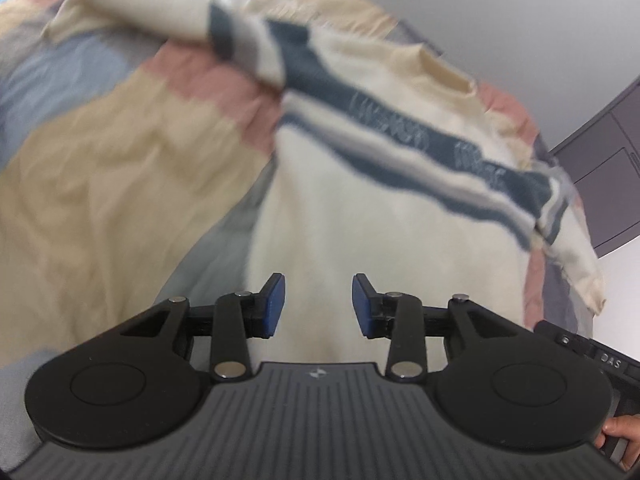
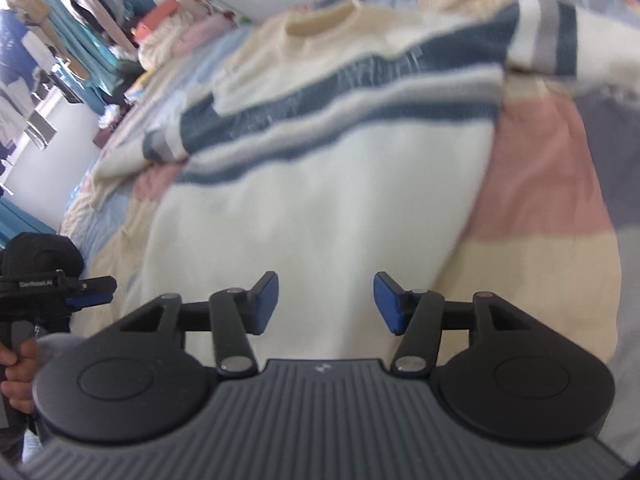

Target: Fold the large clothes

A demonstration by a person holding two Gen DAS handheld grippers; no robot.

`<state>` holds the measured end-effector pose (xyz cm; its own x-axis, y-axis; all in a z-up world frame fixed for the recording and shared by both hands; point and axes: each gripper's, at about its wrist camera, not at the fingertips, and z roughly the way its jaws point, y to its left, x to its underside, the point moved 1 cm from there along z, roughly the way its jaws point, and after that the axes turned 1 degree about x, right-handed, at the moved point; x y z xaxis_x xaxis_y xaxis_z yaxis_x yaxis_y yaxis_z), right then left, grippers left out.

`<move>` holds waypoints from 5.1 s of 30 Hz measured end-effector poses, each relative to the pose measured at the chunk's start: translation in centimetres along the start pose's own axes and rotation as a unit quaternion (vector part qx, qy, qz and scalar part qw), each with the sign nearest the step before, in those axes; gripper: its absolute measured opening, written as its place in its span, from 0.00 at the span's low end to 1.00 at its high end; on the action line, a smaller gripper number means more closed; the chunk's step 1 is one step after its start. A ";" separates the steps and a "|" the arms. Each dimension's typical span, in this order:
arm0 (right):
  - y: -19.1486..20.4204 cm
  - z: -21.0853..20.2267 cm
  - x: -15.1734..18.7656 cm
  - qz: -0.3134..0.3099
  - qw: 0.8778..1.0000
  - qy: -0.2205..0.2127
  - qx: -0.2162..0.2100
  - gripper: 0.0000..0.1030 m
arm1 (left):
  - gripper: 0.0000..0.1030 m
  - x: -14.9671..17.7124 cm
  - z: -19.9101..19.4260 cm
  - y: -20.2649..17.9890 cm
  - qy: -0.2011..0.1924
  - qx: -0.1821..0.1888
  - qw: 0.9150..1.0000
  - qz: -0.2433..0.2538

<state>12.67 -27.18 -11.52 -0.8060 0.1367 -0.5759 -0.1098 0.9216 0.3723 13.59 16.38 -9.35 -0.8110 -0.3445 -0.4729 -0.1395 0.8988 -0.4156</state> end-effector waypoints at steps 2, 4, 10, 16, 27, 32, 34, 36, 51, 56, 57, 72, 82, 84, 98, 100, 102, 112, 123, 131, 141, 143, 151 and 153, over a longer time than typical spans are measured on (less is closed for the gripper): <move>0.4 0.7 -0.9 -0.007 1.000 -0.011 0.000 0.55 | 0.41 -0.6 0.6 -1.6 -0.007 0.015 1.000 0.014; 0.5 1.8 -1.5 -0.014 1.000 -0.021 0.007 0.54 | 0.42 -1.0 1.9 -3.6 -0.007 0.034 0.998 0.059; -0.5 5.3 -2.6 -0.004 0.999 -0.036 0.027 0.54 | 0.42 -1.1 7.1 -8.7 -0.004 0.033 0.992 0.124; -1.3 7.2 -3.5 -0.025 0.997 -0.069 0.029 0.54 | 0.42 -1.8 12.1 -11.2 -0.034 0.025 0.983 0.178; -2.0 10.6 -4.4 -0.049 0.995 -0.076 0.047 0.54 | 0.42 -3.1 18.8 -9.4 -0.034 0.030 0.977 0.207; -3.0 12.5 -4.3 -0.021 0.997 -0.052 0.049 0.54 | 0.42 -3.3 19.7 -8.7 -0.037 0.042 0.978 0.201; -3.5 12.5 -4.6 0.001 0.998 -0.056 0.038 0.54 | 0.42 -3.2 19.8 -8.7 -0.039 0.042 0.977 0.206; -4.3 12.1 -5.2 0.028 0.997 -0.066 0.024 0.53 | 0.43 -3.2 19.8 -8.7 -0.040 0.044 0.977 0.205; -14.8 8.4 -10.6 0.152 0.968 -0.170 0.104 0.71 | 0.46 -2.0 18.4 -8.8 -0.041 0.045 0.976 0.207; -22.2 7.8 -10.9 0.201 0.943 -0.211 0.158 0.71 | 0.47 -1.6 18.1 -8.8 -0.041 0.043 0.977 0.203; -23.7 7.6 -10.5 0.222 0.936 -0.222 0.158 0.71 | 0.47 -1.7 18.1 -8.8 -0.040 0.043 0.978 0.201; -38.0 3.8 -7.8 0.375 0.827 -0.380 0.176 0.71 | 0.55 -1.9 18.4 -8.5 -0.038 0.068 0.981 0.180; -37.7 4.1 -4.5 0.361 0.839 -0.381 0.143 0.70 | 0.59 -2.2 19.1 -9.0 -0.033 0.064 0.982 0.172; -37.9 3.6 -3.7 0.377 0.828 -0.390 0.143 0.70 | 0.59 -2.2 19.1 -9.0 -0.033 0.065 0.982 0.172; -42.9 1.6 -6.1 0.405 0.758 -0.449 0.246 0.71 | 0.60 -2.1 19.1 -8.9 -0.033 0.065 0.985 0.159; -43.0 0.5 -6.2 0.395 0.747 -0.469 0.258 0.60 | 0.60 -2.2 19.1 -8.9 -0.033 0.065 0.985 0.155; -43.3 -0.4 -6.7 0.372 0.764 -0.456 0.266 0.21 | 0.60 -2.4 19.2 -8.8 -0.033 0.066 0.986 0.152; -42.5 -7.4 -13.3 0.286 0.773 -0.466 0.321 0.15 | 0.60 -3.0 19.0 -8.4 -0.029 0.064 0.988 0.136; -30.9 -14.0 -21.4 0.143 0.811 -0.483 0.296 0.15 | 0.60 -4.0 17.8 -7.3 -0.038 0.067 0.991 0.111; -12.8 -14.1 -25.5 -0.019 0.854 -0.487 0.184 0.15 | 0.60 -5.0 14.2 -5.7 -0.065 0.090 0.989 0.093; 6.5 -8.8 -24.0 -0.212 0.883 -0.418 0.015 0.15 | 0.60 -6.7 9.6 -1.6 -0.107 0.105 0.987 0.049; 9.3 -7.0 -22.5 -0.243 0.886 -0.395 -0.016 0.15 | 0.60 -7.1 8.9 -0.3 -0.110 0.112 0.987 0.026; 16.2 4.5 -12.5 -0.291 0.919 -0.256 -0.076 0.15 | 0.60 -9.0 6.4 3.9 -0.151 0.107 0.983 -0.021; 16.0 8.0 -10.2 -0.284 0.932 -0.215 -0.074 0.16 | 0.60 -9.3 6.3 5.0 -0.154 0.104 0.982 -0.038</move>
<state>23.83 -10.89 -5.51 -0.2901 -0.1960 -0.9367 -0.5525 0.8335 -0.0033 24.04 22.43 -11.92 -0.5873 -0.5026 -0.6344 -0.0481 0.8041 -0.5925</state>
